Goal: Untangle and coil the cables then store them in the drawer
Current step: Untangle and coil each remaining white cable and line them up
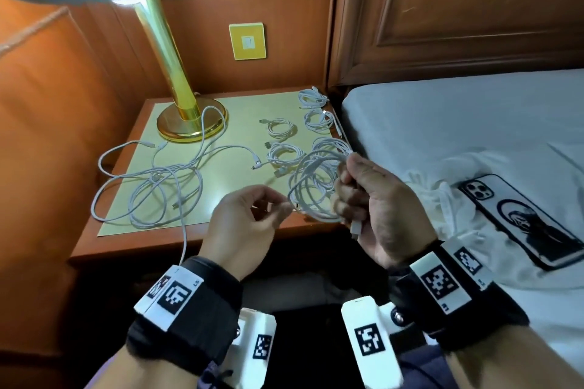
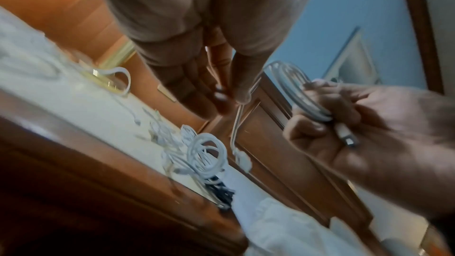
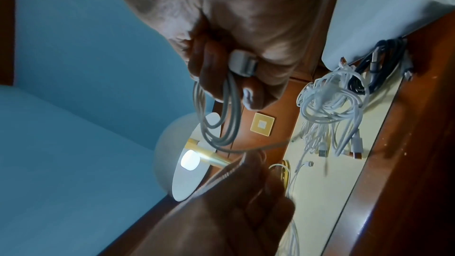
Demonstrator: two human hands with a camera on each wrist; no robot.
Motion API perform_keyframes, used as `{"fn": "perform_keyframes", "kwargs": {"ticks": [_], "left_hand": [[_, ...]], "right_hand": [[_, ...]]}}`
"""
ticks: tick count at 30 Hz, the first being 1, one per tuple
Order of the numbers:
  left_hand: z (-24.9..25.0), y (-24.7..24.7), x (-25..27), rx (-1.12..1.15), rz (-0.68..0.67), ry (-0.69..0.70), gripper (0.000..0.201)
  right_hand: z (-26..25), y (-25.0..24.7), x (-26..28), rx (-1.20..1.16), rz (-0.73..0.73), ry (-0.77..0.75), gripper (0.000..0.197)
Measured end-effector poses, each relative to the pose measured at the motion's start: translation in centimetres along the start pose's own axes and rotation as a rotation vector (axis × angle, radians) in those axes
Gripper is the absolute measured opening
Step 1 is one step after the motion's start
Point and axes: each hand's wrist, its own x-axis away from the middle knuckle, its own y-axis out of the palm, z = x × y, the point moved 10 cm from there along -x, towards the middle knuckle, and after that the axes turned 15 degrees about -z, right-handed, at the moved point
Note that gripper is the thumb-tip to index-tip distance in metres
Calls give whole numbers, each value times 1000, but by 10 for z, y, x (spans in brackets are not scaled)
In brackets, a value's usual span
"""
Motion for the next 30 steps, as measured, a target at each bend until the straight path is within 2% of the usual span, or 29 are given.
{"fn": "perform_keyframes", "kwargs": {"ticks": [3, 5, 9, 11, 15, 17, 21, 24, 26, 30], "left_hand": [[-5, 22, -3, 335, -83, -34, 13], [0, 30, -5, 517, -103, -8, 10], [13, 40, -7, 746, -160, 60, 13], [14, 42, -8, 783, -188, 73, 12], [16, 36, -9, 782, -212, 130, 30], [21, 31, -7, 715, -191, 187, 25], [31, 33, -4, 556, -201, 270, 30], [24, 28, -8, 455, -116, 256, 13], [21, 30, -10, 499, -115, 223, 13], [15, 47, -8, 813, -231, 77, 18]], "right_hand": [[1, 6, -2, 7, -5, -3, 34], [1, 3, -3, 14, 4, 7, 35], [-1, -3, -5, 90, -10, 4, 38], [-3, -4, -7, 168, -21, -28, 38], [-6, -11, -8, 371, 24, -90, 39], [-7, -15, -7, 413, 69, -110, 37], [-10, -13, -9, 627, 107, -105, 36], [-5, -4, -11, 624, 70, -100, 29], [-4, 0, -10, 632, 53, -112, 28], [-7, 1, -5, 649, 65, -109, 24]]}}
